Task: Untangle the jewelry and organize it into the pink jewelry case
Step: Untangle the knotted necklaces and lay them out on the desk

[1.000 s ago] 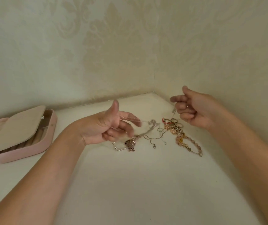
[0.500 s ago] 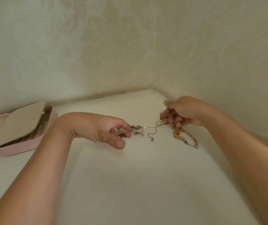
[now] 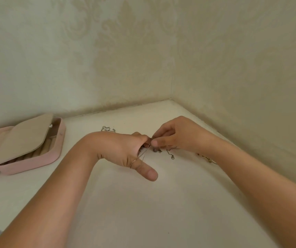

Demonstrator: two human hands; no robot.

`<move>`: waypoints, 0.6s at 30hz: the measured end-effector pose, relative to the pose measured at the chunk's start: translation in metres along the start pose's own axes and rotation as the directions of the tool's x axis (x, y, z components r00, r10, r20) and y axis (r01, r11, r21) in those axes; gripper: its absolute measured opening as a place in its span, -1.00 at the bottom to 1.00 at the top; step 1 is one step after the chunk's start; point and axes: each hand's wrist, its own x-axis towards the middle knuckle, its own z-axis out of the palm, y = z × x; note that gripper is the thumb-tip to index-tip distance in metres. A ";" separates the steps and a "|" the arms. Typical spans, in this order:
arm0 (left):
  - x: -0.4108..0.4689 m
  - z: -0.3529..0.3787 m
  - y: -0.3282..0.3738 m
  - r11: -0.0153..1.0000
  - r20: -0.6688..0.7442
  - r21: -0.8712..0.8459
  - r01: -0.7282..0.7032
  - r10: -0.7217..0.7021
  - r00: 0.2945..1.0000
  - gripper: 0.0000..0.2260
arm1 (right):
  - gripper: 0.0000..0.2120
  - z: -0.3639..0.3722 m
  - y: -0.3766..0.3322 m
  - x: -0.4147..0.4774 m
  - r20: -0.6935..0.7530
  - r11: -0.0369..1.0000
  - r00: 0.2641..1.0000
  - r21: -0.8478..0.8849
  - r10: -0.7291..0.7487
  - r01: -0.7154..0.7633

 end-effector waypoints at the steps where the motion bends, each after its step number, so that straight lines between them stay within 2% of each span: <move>1: 0.001 0.000 0.002 1.000 -0.027 0.006 0.024 -0.024 0.999 0.18 | -0.85 0.002 0.003 0.002 -0.054 1.000 0.998 0.007 -0.013 0.014; 4: -0.001 0.002 0.011 0.999 -0.087 -0.030 0.041 -0.043 0.995 0.10 | -0.88 0.011 0.005 0.007 -0.272 0.998 0.962 0.032 -0.036 0.047; 9: -0.008 0.001 0.021 0.987 -0.160 -0.161 -0.016 -0.010 0.987 -0.03 | -0.87 0.013 0.004 0.010 -0.405 0.987 0.911 0.095 -0.079 0.128; 14: -0.002 0.002 0.014 0.971 -0.221 -0.239 -0.034 -0.021 0.975 -0.37 | -0.89 0.000 0.001 0.010 -0.439 0.978 0.897 0.157 -0.053 0.135; 18: 0.001 -0.001 0.004 0.952 -0.278 -0.305 -0.031 -0.058 0.959 -0.77 | -0.89 -0.006 0.001 0.008 -0.417 0.981 0.907 0.147 -0.057 0.130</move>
